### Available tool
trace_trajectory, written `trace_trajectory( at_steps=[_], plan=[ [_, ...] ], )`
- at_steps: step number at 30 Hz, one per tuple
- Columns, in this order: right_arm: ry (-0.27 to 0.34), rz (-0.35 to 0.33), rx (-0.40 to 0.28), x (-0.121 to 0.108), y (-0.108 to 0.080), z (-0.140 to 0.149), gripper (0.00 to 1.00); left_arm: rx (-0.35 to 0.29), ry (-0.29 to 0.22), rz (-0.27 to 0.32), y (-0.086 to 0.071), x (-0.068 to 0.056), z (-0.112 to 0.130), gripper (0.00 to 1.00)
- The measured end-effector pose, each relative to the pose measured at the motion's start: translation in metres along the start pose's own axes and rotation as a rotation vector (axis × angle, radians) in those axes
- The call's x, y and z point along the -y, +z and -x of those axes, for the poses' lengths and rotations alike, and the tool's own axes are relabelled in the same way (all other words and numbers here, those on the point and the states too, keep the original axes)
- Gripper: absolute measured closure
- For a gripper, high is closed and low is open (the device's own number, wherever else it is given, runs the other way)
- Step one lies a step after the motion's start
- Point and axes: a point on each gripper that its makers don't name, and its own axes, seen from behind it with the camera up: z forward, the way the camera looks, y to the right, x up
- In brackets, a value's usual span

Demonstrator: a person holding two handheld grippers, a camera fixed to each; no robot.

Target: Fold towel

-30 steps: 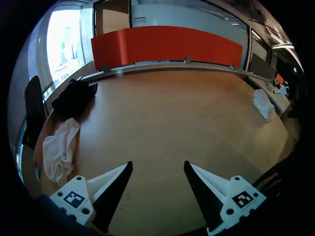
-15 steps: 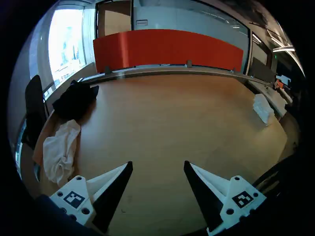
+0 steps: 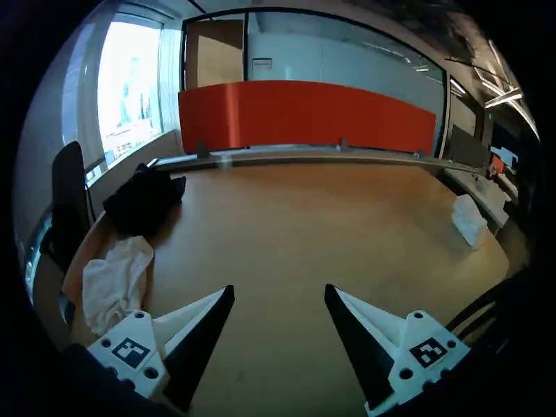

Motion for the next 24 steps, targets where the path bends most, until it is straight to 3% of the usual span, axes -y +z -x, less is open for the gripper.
trace_trajectory(
  at_steps=[11,24],
  plan=[
    [0.003,-0.071,0.011,0.051,-0.005,0.004,0.00,-0.229,-0.024,-0.033,0.006,0.020,-0.086,0.03],
    [0.005,-0.140,-0.016,0.112,-0.006,-0.016,0.00,-0.405,-0.019,-0.063,0.007,0.050,-0.168,0.04]
  ],
)
